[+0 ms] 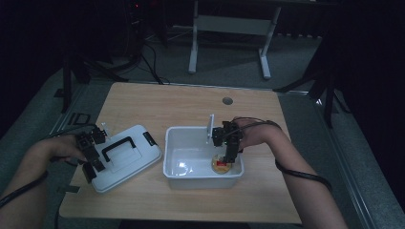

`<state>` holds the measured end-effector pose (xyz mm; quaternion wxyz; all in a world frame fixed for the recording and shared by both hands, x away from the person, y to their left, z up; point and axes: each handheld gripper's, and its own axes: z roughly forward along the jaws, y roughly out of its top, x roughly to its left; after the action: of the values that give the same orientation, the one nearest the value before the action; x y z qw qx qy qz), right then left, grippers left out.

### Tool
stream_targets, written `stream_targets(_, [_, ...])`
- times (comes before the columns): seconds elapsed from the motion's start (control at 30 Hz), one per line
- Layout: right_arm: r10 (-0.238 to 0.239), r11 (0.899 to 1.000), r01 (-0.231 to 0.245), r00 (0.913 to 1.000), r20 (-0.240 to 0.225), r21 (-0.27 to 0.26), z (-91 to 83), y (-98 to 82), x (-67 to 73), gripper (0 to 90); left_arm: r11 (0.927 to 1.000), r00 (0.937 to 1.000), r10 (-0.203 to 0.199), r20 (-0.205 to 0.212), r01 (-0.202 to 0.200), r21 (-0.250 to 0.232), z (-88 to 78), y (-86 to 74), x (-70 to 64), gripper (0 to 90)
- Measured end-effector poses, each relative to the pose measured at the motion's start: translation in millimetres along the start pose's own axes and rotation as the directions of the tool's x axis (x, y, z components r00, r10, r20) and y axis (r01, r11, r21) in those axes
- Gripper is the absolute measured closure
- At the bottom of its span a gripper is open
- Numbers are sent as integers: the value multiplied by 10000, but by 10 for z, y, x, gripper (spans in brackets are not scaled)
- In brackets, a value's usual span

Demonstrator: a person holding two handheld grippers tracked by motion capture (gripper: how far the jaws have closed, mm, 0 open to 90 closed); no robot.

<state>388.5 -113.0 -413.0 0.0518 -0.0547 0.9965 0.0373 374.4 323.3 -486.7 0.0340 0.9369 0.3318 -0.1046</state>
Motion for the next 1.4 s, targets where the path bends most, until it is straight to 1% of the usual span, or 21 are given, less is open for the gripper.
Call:
stream_targets(0.13, [325, 9992, -319, 9992, 217, -259, -232, -211, 25, 111, 10000, 10000, -16, -53, 16, -1, -22, -9, -3, 278])
stream_targets(0.27, [777, 9954, -744, 9955, 547, -601, -450, -504, 68, 112, 10000, 10000, -9, -98, 9, 2, -36, -7, -3, 277])
stream_targets(0.33, [1031, 9925, -982, 9924, 665, -731, -516, -646, 77, 117, 10000, 9999, -7, -110, 7, -11, -40, -4, -8, 277])
stream_targets(0.4, [1391, 9885, -1332, 9865, 860, -713, -550, -813, 97, 117, 10000, 9999, -4, -109, 3, -29, -40, -1, -8, 277])
stream_targets(0.43, [1548, 9862, -1489, 9844, 834, -727, -546, -899, 105, 117, 10000, 9999, -5, -106, 5, -28, -40, 0, -11, 277])
stream_targets(0.53, [2003, 9785, -1956, 9769, 746, -660, -481, -1144, 144, 117, 10000, 9999, -14, -146, 13, -41, -45, 1, -13, 278])
stream_targets(0.63, [2396, 9697, -2363, 9694, 536, -613, -328, -1370, 213, 117, 10000, 9998, 18, -190, -19, -30, -57, -2, -18, 278])
stream_targets(0.67, [2396, 9697, -2363, 9694, 536, -613, -328, -1370, 213, 117, 10000, 9998, 18, -190, -19, -30, -57, -2, -18, 277])
stream_targets(0.7, [2579, 9643, -2544, 9652, 434, -741, -237, -1476, 253, 117, 10000, 9998, 33, -203, -34, -76, -64, -7, -19, 278])
stream_targets(0.73, [2703, 9612, -2673, 9620, 386, -685, -191, -1521, 267, 117, 10000, 9996, 62, -258, -64, -71, -66, -9, -21, 278])
stream_targets(0.8, [2733, 9606, -2703, 9609, 442, -649, -146, -1561, 287, 117, 9999, 9996, 54, -262, -57, -120, -67, -11, -20, 278])
stream_targets(0.83, [2948, 9543, -2928, 9551, 291, -594, -63, -1625, 309, 117, 9999, 9996, 75, -285, -77, -100, -69, -15, -22, 278])
stream_targets(0.93, [3116, 9492, -3106, 9501, 140, -515, 32, -1687, 339, 117, 9999, 9994, 69, -326, -73, -132, -64, -24, -25, 278])
stream_targets(1.03, [3111, 9494, -3103, 9503, 90, -480, 75, -1702, 367, 117, 9999, 9994, 57, -335, -61, -125, -54, -41, -26, 278])
stream_targets(1.1, [3234, 9445, -3229, 9463, -20, -609, 109, -1724, 403, 117, 9999, 9993, 97, -351, -102, -136, -46, -66, -26, 280])
stream_targets(1.13, [3285, 9425, -3283, 9445, -69, -622, 122, -1733, 409, 117, 9998, 9986, 135, -512, -144, -168, -46, -75, -29, 281])
stream_targets(1.17, [3258, 9439, -3256, 9454, -52, -558, 136, -1743, 418, 117, 9996, 9984, 145, -543, -158, -245, -50, -81, -28, 303])
stream_targets(1.2, [3275, 9433, -3273, 9448, -63, -545, 145, -1748, 425, 117, 9992, 9988, 162, -472, -180, -370, -57, -90, -26, 308])
stream_targets(1.23, [3332, 9411, -3334, 9428, -143, -563, 159, -1756, 434, 117, 9989, 9982, 243, -540, -264, -397, -59, -92, -30, 309])
stream_targets(1.33, [3355, 9400, -3359, 9419, -170, -598, 179, -1765, 450, 117, 9989, 9979, 294, -579, -315, -357, -54, -92, -36, 327])
stream_targets(1.4, [3364, 9395, -3371, 9415, -220, -609, 216, -1772, 458, 117, 9987, 9962, 385, -776, -411, -318, -40, -77, -33, 339])
